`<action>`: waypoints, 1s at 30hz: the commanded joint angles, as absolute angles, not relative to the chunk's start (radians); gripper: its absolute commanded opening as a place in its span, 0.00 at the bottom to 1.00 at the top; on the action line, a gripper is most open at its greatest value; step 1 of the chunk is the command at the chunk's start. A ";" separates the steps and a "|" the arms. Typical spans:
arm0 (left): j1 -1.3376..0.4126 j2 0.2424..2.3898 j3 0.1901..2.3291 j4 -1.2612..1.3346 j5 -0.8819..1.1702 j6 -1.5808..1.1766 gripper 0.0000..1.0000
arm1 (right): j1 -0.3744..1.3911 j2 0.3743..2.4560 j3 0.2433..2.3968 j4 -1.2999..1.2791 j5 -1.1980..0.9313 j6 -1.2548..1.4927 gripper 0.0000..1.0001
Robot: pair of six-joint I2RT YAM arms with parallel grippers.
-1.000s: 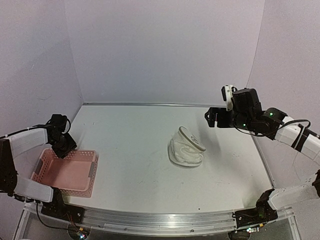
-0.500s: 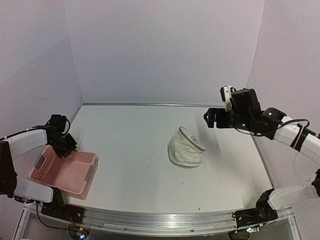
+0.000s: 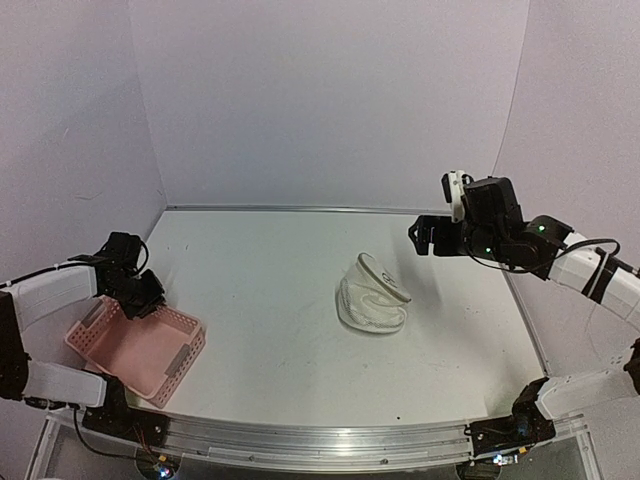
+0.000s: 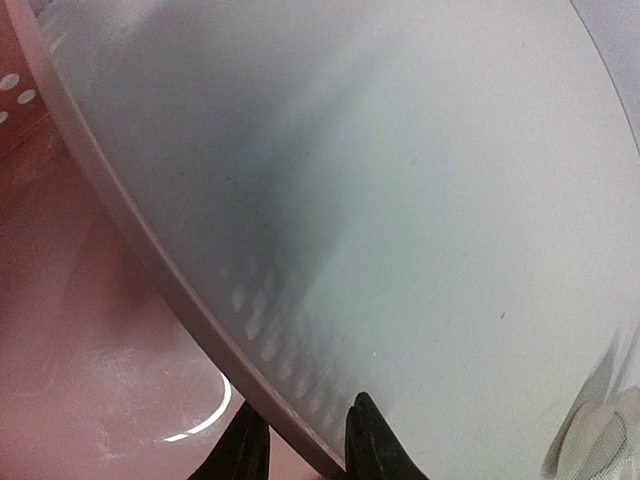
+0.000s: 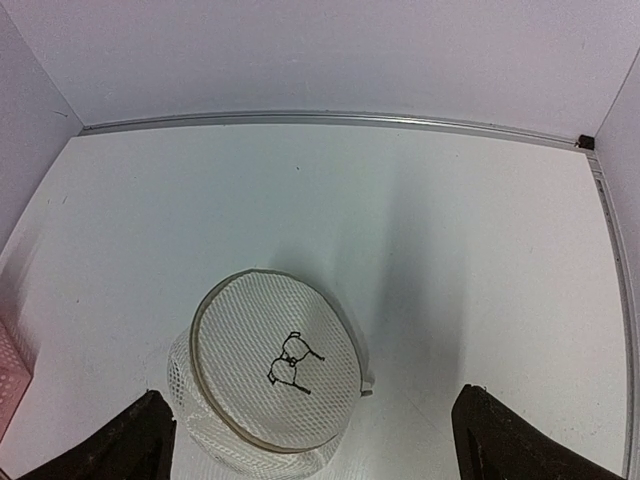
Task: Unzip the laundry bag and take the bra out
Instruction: Move the bin to the center of the board.
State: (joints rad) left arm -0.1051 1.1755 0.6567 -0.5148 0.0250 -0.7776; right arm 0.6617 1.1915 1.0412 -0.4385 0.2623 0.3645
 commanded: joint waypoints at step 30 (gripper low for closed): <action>-0.453 1.633 1.073 -0.484 0.054 -0.645 0.30 | 0.663 1.062 0.979 -0.411 0.265 0.379 0.98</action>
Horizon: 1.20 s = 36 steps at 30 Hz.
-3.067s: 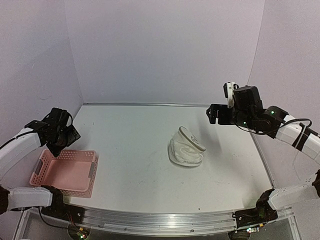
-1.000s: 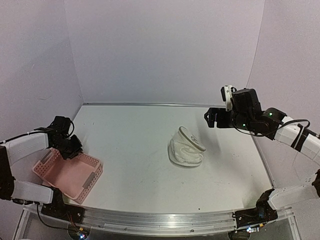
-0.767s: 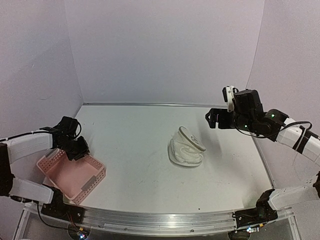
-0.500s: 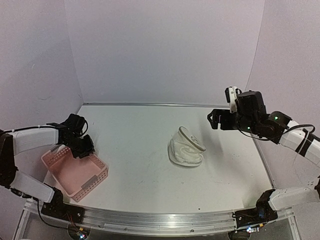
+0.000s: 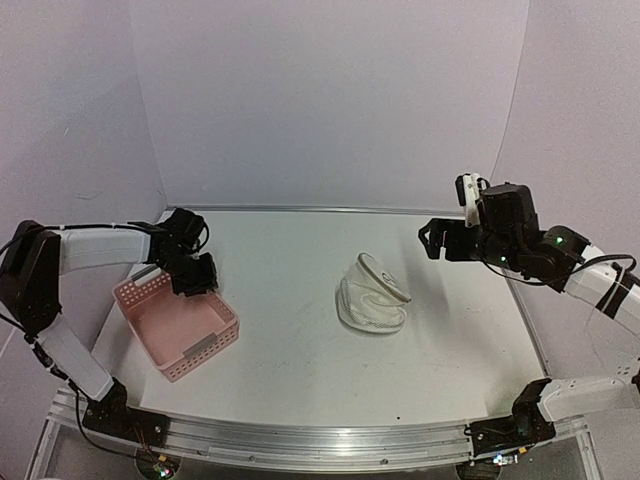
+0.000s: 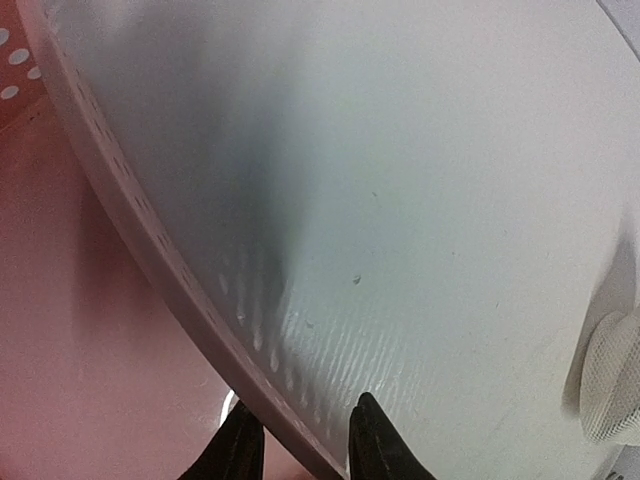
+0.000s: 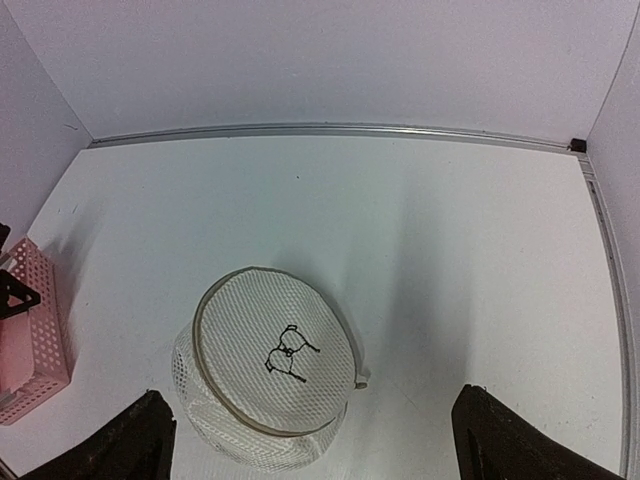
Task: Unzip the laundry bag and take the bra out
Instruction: Move the bin to the center of the board.
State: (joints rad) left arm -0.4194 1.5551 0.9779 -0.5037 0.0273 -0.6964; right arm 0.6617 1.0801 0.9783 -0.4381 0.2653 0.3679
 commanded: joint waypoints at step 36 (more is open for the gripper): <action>-0.759 2.078 1.652 -0.565 0.087 -0.707 0.04 | 0.663 1.049 0.955 -0.426 0.273 0.386 0.98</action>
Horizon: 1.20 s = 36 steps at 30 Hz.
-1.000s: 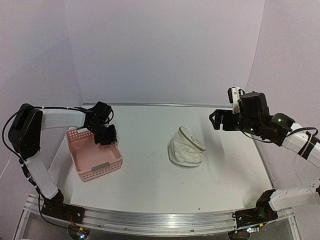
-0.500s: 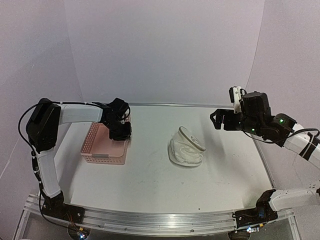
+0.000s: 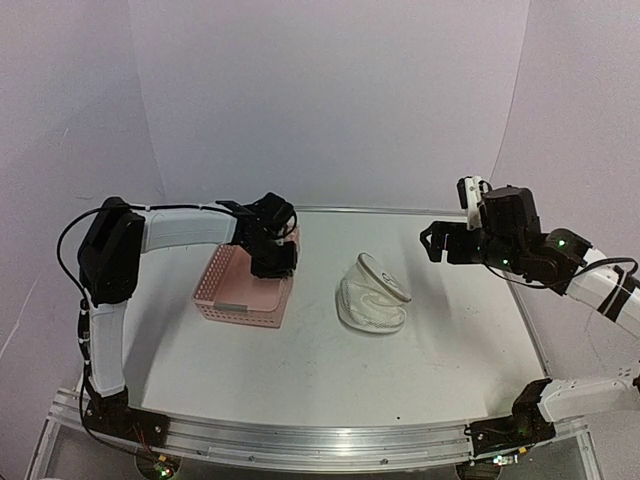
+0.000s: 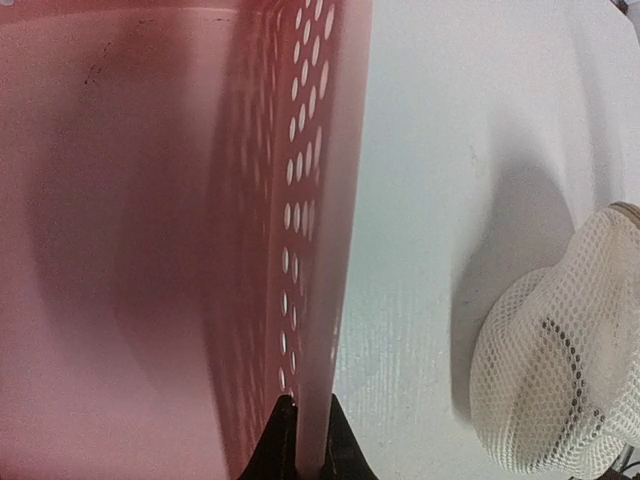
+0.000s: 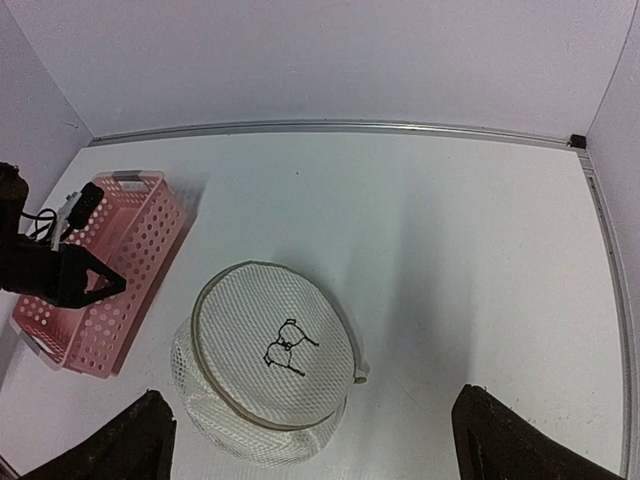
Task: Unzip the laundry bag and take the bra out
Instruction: Move the bin to the center of the board.
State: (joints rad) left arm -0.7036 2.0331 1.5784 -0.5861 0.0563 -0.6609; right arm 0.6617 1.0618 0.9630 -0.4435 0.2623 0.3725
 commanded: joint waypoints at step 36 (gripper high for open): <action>-0.810 2.137 1.738 -0.580 0.090 -0.699 0.34 | 0.663 1.005 0.882 -0.451 0.294 0.406 0.98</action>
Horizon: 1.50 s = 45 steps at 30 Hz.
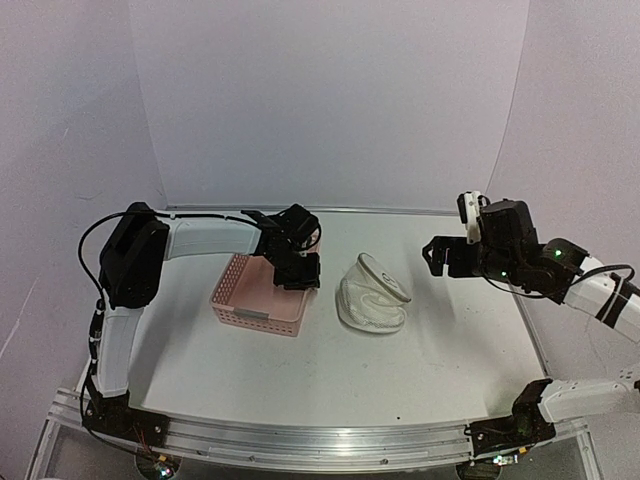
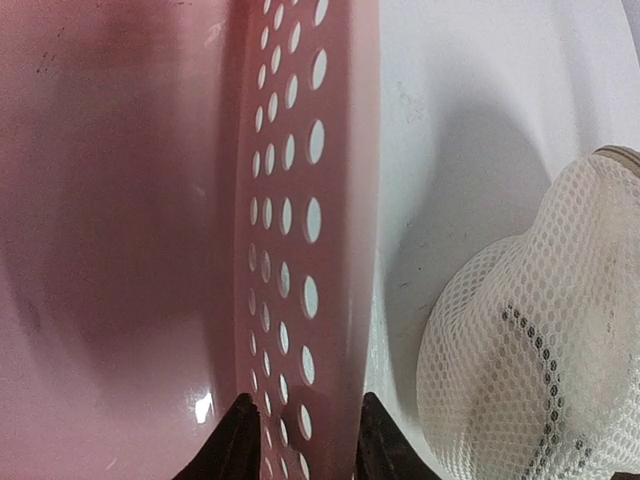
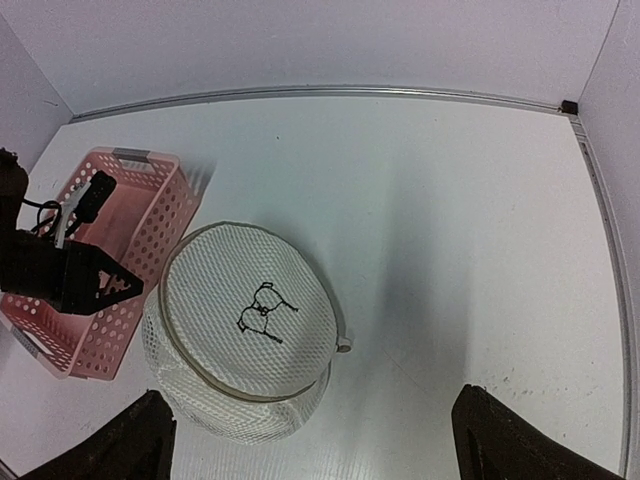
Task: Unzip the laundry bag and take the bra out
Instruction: Move the bin to the center of the board, then pick up the laundry bag at the center of the board.
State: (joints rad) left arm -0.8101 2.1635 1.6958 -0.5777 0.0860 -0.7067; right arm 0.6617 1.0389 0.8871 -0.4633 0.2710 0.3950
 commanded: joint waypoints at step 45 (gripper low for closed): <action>-0.896 2.286 2.170 -0.600 0.350 -0.763 0.79 | 0.663 0.883 0.857 -0.488 0.386 0.432 0.98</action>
State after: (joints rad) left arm -0.8978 2.2650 2.0769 -0.6456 0.3096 -0.7391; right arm 0.6617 0.9028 0.8635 -0.5014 0.3813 0.4191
